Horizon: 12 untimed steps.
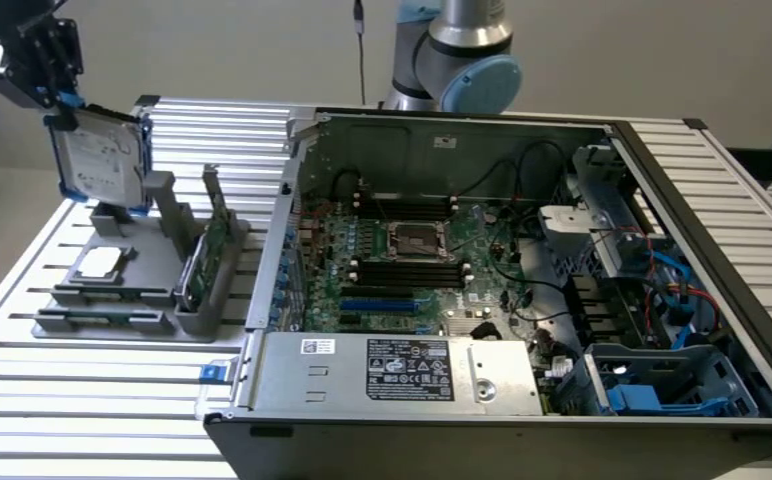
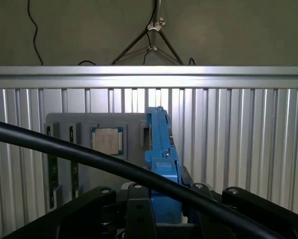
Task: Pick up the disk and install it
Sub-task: 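Pick up the disk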
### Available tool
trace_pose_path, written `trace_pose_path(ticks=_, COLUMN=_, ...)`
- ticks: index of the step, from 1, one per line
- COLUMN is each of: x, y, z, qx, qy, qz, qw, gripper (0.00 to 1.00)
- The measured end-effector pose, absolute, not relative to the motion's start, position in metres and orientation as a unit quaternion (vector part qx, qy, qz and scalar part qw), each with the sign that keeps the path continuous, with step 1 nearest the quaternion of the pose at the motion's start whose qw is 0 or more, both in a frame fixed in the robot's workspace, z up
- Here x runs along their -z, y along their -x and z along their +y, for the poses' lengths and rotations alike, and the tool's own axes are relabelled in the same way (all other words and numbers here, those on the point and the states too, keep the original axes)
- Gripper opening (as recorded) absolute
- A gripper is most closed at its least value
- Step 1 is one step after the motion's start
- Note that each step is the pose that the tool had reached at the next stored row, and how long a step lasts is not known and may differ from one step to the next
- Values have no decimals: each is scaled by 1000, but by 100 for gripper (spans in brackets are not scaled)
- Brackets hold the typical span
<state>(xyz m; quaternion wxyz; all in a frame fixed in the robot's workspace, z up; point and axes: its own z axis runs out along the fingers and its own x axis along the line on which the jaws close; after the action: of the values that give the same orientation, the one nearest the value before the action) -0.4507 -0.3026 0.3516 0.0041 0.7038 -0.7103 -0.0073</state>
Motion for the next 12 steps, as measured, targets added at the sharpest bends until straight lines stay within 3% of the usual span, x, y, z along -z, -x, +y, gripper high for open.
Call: trace_pose_path(ticks=12, x=-359, y=449, z=-303, qx=4, qy=-705, qz=-710, qw=4, gripper=33)
